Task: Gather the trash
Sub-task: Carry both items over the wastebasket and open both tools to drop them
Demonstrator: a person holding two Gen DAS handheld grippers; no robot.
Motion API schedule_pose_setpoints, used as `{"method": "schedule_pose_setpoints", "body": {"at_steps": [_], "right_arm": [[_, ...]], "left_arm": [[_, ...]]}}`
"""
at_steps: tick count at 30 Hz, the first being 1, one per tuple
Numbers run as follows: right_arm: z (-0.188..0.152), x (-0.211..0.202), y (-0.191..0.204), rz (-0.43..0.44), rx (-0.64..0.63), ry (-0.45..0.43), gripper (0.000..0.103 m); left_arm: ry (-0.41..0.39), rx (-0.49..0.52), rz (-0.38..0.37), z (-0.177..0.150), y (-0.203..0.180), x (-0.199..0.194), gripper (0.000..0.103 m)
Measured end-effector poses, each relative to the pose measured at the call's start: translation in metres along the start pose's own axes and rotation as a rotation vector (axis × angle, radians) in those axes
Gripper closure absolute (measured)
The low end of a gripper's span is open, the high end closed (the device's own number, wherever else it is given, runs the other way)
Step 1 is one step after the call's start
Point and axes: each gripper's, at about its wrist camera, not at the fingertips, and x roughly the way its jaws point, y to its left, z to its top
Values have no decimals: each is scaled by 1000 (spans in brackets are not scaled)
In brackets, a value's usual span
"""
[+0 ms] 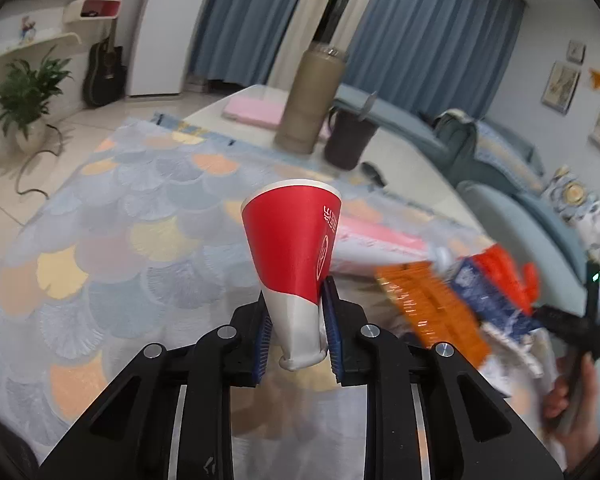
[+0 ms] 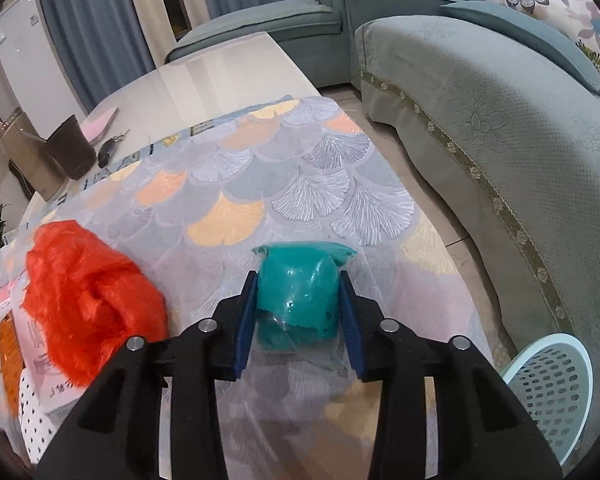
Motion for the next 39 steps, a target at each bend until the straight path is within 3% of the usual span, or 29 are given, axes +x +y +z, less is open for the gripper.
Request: {"method": "schedule_pose_setpoints", "body": {"at_steps": [6, 14, 19, 24, 28, 39], "right_arm": [[-15, -47, -4, 42, -23, -69, 69], [-33, -140, -27, 34, -71, -182, 69], [-51, -197, -61, 23, -44, -221, 69], [-84, -238, -105, -33, 14, -250, 69], [-110, -251, -142, -71, 69, -244, 69], [-157, -231, -228, -145, 245, -144, 69]], "left_arm": [[-50, 39, -96, 2, -29, -33, 81], [-106, 137, -237, 12, -104, -84, 81], [-109, 185, -325, 10, -159, -105, 81], [-3, 200, -457, -13, -226, -106, 81], [60, 276, -522, -40, -282, -107, 81], [243, 396, -595, -123, -387, -71, 81]]}}
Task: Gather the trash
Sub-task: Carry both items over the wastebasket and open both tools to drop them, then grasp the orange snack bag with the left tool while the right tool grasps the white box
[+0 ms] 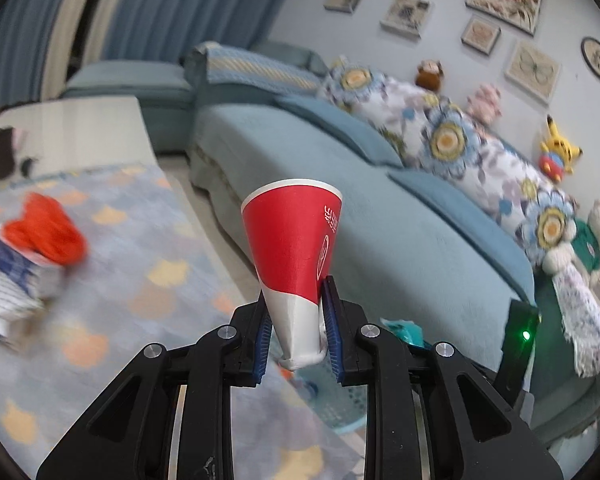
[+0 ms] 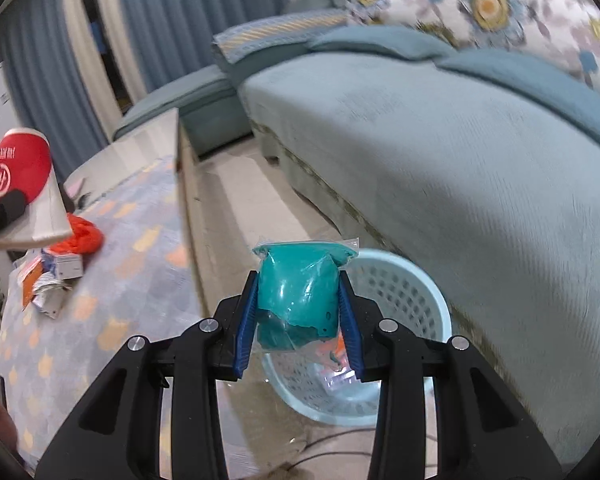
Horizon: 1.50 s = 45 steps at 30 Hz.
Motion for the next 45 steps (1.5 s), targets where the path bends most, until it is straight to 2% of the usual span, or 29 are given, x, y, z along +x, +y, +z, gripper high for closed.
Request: {"method": "schedule_pose_setpoints", "body": {"at_steps": [7, 11, 19, 21, 25, 37, 42, 45], "right_arm": [[-26, 53, -49, -36, 128, 179, 68], [-39, 77, -62, -60, 163, 253, 68], [-52, 93, -72, -83, 191, 302, 66], [-52, 93, -73, -87, 190, 304, 64], [-49, 89, -69, -95, 185, 288, 55], [-42, 74, -54, -76, 167, 228, 55], [-31, 51, -35, -23, 142, 129, 55], [-24, 36, -18, 28, 111, 65, 55]], "left_arm": [[170, 27, -31, -39, -14, 64, 80], [254, 37, -48, -54, -12, 89, 78], [334, 43, -63, -68, -12, 108, 75], [345, 40, -60, -70, -10, 109, 64], [340, 41, -50, -71, -6, 107, 62], [285, 24, -53, -58, 4, 88, 62], [236, 13, -44, -48, 13, 67, 62], [179, -8, -38, -36, 25, 44, 57]]}}
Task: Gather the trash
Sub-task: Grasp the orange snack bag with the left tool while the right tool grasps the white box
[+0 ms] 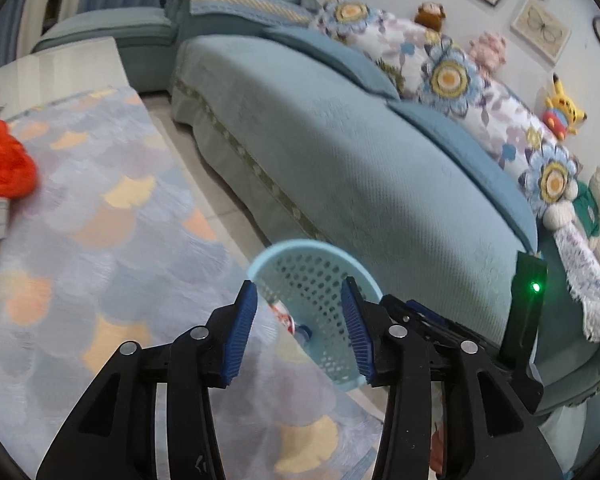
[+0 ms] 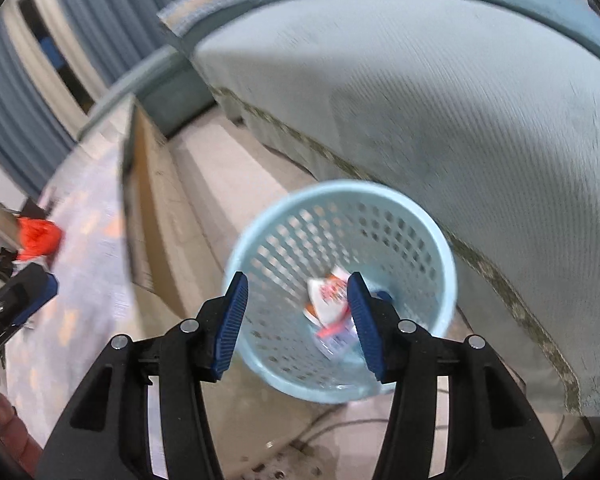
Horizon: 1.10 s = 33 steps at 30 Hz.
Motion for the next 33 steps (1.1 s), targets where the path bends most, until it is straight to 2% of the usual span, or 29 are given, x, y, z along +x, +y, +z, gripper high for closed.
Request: {"method": "schedule_pose_setpoints", "body": {"at_steps": [6, 9, 11, 15, 19, 22, 23, 25, 27, 28, 29, 33], "right_arm": [[4, -18, 59, 91, -115, -72, 55], [4, -17, 96, 133, -179, -81, 55], [2, -13, 122, 167, -217, -74, 55], [-3, -1, 175, 218, -308, -56, 55], [-2, 11, 225, 290, -370, -29, 55], [2, 25, 266, 348, -419, -3, 55], [2, 28, 275, 357, -428, 5, 55], [2, 42, 297, 382, -461, 32, 55], [1, 53, 313, 392, -480, 52, 52], [0, 58, 320, 395, -486, 58, 43], [-2, 65, 329, 399, -492, 66, 40], [-4, 97, 352, 427, -501, 132, 38]], "left_arm": [[-123, -81, 23, 18, 33, -56, 54], [-181, -121, 64, 24, 55, -83, 53], [-213, -144, 104, 27, 73, -102, 49], [-277, -190, 220, 28, 114, -138, 44], [-324, -266, 387, 22, 172, -172, 44], [-343, -345, 453, 15, 215, -194, 43], [-341, -368, 461, 12, 229, -199, 40], [-333, -413, 480, 6, 251, -204, 39], [-312, -451, 481, 1, 269, -203, 39], [-298, -464, 477, 0, 277, -202, 39], [-288, -470, 481, -1, 280, -200, 39], [-250, -499, 455, -6, 293, -189, 33]]}}
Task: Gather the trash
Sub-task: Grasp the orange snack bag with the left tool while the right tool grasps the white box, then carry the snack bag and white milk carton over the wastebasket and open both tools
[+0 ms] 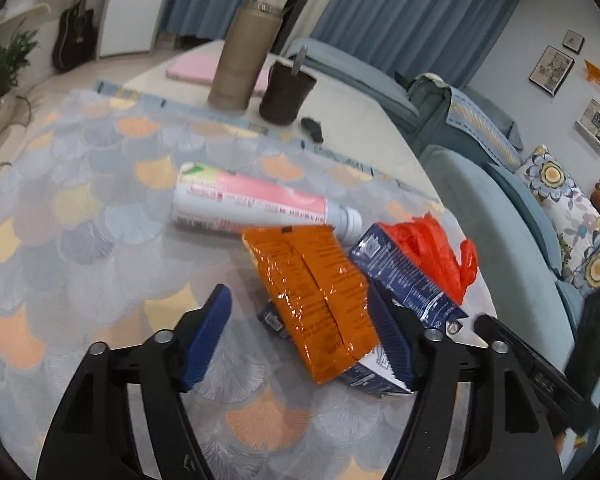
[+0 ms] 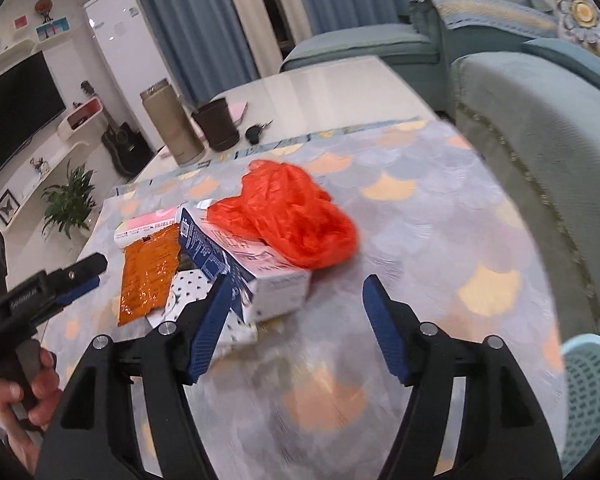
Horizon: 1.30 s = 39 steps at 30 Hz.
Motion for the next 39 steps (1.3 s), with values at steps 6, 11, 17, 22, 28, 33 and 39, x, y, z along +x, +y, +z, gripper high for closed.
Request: {"method": "schedule_pose_setpoints", "body": {"at_steps": [6, 11, 17, 22, 28, 33, 39], "right_arm": [[8, 44, -10, 93, 79, 83, 32], [14, 55, -8, 152, 87, 97, 29], [8, 50, 10, 164, -2, 108, 48], [-6, 17, 23, 82, -75, 43, 49], [-48, -51, 14, -129, -145, -41, 49], [-87, -93, -16, -306, -94, -57, 49], [-122, -102, -30, -261, -14, 60, 45]], "left_arm": [[71, -67, -60, -4, 7, 23, 33], [104, -55, -45, -7, 1, 33, 54], [82, -3, 0, -7, -4, 24, 92], [17, 55, -28, -7, -19, -6, 101], [-55, 187, -127, -19, -57, -37, 103], [-55, 226, -195, -32, -84, -40, 103], [-35, 266, -241, -44, -114, -35, 103]]}}
